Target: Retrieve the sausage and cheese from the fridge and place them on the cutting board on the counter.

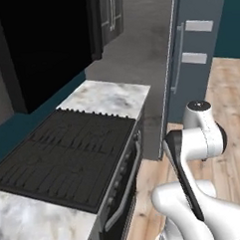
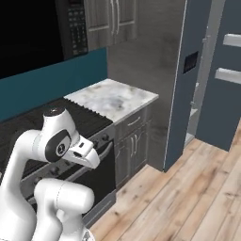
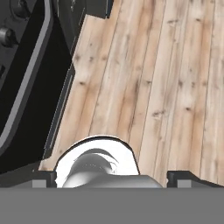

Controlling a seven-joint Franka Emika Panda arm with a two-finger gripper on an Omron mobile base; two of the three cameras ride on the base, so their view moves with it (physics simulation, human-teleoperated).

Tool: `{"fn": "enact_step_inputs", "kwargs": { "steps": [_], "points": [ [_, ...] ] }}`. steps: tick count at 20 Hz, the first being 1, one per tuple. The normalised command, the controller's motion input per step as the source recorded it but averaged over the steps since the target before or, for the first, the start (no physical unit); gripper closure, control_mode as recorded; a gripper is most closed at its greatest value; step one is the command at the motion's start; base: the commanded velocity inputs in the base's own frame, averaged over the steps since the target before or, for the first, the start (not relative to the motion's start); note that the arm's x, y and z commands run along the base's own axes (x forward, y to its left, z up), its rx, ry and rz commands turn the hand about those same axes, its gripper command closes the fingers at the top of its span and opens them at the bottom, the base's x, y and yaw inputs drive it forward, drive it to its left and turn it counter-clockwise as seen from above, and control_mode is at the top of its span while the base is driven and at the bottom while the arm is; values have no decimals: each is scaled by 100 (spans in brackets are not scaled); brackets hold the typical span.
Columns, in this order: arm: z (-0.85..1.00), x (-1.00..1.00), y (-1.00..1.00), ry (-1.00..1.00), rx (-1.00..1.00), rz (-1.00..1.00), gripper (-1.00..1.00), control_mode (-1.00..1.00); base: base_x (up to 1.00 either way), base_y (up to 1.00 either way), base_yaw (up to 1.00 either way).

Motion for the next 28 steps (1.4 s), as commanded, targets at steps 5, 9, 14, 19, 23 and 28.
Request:
{"fn": "enact_step_inputs", "kwargs": {
  "steps": [5, 9, 14, 19, 23, 28],
  "points": [
    [0, 0, 0, 0, 0, 0, -100, 100, 52, -44, -5],
    [0, 0, 0, 0, 0, 0, -100, 100, 51, -45, -5],
    [0, 0, 0, 0, 0, 0, -100, 100, 50, -45, -5],
    [0, 0, 0, 0, 0, 0, -100, 100, 40, -41, -19],
    [0, 0, 0, 0, 0, 0, -100, 100, 31, -29, -39],
    [0, 0, 0, 0, 0, 0, -100, 100, 38, -28, -35]
  ]
}}
